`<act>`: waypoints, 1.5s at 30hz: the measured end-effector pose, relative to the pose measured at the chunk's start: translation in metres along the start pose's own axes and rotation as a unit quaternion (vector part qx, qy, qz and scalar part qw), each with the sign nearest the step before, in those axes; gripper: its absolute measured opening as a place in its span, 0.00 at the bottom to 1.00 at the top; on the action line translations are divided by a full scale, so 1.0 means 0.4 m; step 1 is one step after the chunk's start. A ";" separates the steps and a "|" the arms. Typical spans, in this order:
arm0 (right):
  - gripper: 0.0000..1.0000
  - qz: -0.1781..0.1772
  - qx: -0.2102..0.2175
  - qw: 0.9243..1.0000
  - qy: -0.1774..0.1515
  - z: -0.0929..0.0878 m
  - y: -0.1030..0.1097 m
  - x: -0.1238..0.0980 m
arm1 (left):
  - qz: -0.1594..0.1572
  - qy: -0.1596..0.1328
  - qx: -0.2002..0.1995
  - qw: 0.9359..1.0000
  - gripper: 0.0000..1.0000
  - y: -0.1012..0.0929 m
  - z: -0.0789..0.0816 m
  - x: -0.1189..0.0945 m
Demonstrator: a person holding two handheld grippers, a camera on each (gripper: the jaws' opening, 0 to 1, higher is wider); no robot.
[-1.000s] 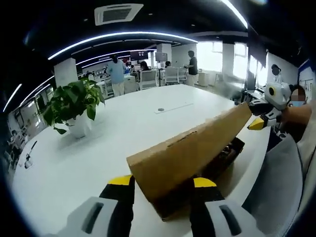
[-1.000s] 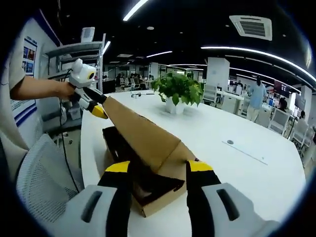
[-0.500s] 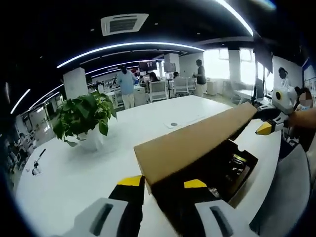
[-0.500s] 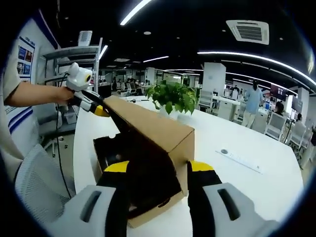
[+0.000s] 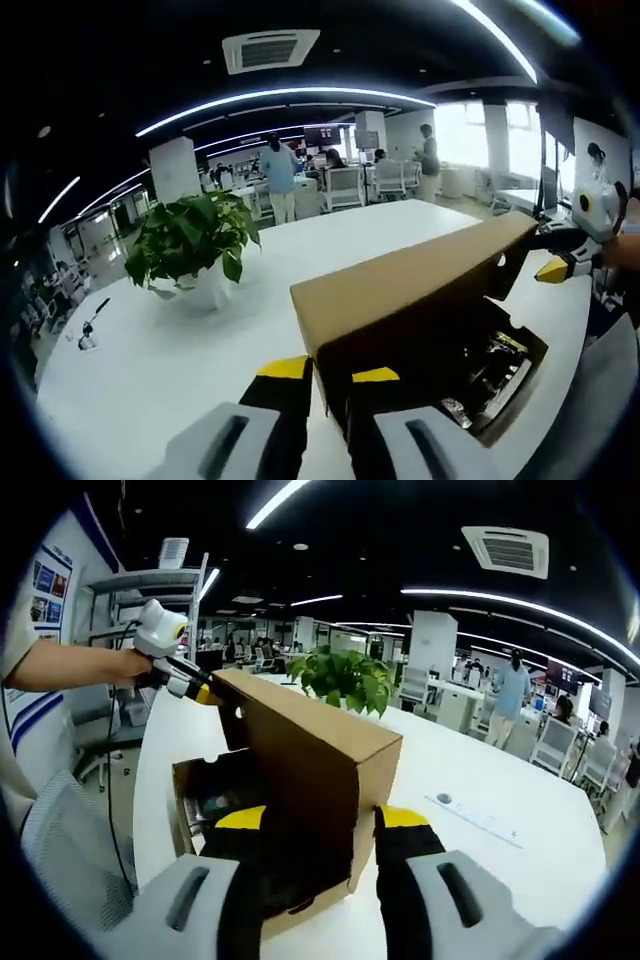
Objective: Operate the shoe box by opening the lid, removing the specified soft item, and placing it in the target area until the item is outside and the box remains undamaged.
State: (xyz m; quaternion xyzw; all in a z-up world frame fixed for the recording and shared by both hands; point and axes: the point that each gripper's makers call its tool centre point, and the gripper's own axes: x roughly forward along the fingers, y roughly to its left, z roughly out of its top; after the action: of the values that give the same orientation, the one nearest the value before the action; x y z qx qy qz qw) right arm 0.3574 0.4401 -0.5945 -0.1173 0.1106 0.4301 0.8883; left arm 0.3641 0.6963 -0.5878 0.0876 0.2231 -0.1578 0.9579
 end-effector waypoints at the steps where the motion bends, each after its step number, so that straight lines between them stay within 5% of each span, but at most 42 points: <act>1: 0.35 -0.001 -0.002 1.000 0.000 0.000 -0.005 0.002 | 0.004 0.000 -0.001 1.000 0.07 0.012 -0.001 0.006; 12: 0.30 -0.013 -0.009 1.000 0.000 0.007 -0.044 0.022 | 0.017 -0.008 -0.029 0.999 0.02 0.039 0.018 0.034; 17: 0.18 -0.051 0.012 0.999 0.007 0.009 -0.083 0.030 | 0.020 -0.007 -0.026 0.999 0.02 0.040 0.029 0.043; 34: 0.10 -0.071 0.033 0.994 0.078 -0.134 -0.088 0.047 | 0.020 -0.009 -0.026 0.999 0.01 0.063 0.045 0.086; 45: 0.03 -0.082 0.028 0.992 0.095 -0.173 -0.095 0.070 | 0.017 -0.018 -0.042 0.999 0.01 0.075 0.050 0.109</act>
State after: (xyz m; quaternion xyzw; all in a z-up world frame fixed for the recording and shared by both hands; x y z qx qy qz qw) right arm 0.3979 0.4168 -0.6642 -0.1413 0.1966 0.3392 0.9090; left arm 0.4193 0.7082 -0.5869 0.0481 0.2105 -0.1332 0.9673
